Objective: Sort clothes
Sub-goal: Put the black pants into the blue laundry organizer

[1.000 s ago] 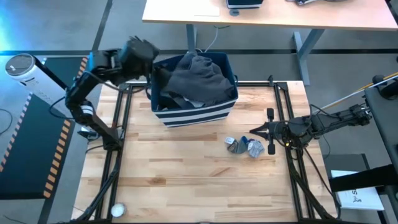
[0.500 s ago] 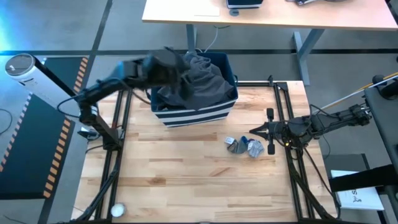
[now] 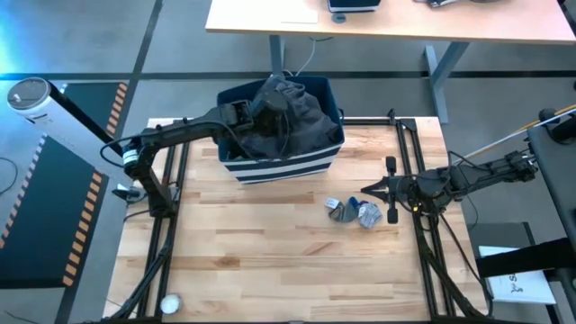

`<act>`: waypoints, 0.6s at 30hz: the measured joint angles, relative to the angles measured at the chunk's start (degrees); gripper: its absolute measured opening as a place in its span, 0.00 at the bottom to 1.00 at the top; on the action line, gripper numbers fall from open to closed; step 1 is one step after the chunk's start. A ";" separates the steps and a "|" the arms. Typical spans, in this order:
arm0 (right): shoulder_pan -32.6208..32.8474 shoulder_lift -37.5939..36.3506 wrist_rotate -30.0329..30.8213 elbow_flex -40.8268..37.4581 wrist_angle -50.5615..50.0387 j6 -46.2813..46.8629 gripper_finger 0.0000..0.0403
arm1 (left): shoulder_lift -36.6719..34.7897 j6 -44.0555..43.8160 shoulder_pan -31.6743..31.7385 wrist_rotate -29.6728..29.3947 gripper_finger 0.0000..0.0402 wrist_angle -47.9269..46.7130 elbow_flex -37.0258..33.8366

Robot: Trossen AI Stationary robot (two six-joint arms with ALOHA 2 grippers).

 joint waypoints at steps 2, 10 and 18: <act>0.00 0.00 0.00 0.00 -0.05 0.00 0.00 | 0.02 -1.95 1.64 0.04 0.00 0.41 -1.93; 0.01 0.00 0.00 0.00 -0.14 -0.01 0.00 | -0.15 -6.80 6.12 5.71 0.00 6.50 -12.98; 0.00 0.00 0.01 -0.01 -0.21 0.00 0.00 | -0.36 -10.00 7.27 5.99 0.00 13.97 -23.39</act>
